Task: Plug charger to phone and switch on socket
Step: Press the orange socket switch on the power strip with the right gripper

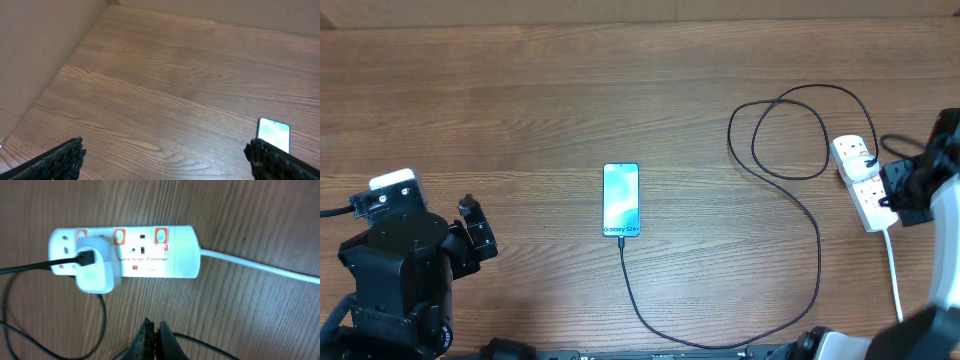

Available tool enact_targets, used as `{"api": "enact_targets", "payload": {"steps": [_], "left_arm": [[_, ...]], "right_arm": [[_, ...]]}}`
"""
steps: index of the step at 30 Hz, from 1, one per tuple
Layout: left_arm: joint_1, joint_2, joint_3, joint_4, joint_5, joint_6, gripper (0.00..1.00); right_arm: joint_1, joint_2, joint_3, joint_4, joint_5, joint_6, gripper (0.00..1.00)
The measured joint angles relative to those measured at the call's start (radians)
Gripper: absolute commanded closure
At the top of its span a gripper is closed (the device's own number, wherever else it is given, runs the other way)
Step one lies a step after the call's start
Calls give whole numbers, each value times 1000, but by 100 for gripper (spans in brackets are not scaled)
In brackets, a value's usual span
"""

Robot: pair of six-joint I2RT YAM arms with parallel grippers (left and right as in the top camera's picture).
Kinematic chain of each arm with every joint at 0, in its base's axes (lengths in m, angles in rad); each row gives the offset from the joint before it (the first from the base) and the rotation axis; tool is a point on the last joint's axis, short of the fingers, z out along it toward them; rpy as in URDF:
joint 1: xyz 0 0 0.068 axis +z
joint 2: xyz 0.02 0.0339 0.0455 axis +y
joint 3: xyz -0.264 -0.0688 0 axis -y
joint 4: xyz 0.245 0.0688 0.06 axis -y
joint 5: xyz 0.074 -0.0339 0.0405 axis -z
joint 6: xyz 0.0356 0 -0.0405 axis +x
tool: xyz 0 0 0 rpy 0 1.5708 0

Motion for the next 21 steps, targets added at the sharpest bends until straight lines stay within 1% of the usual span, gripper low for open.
{"api": "enact_targets", "payload": {"steps": [3,7,13,21], "left_arm": [[0,0,0,0,0,0,1],[0,0,0,0,0,0,0],[0,0,0,0,0,0,0],[0,0,0,0,0,0,0]], "right_arm": [[-44,135,98,-55,-57,-58,96],[-75,304,275,-139,-98,-126,96],[-76,455,457,-203,-122,-181,96],[-76,554,484,-206,-129,-203,96]]}}
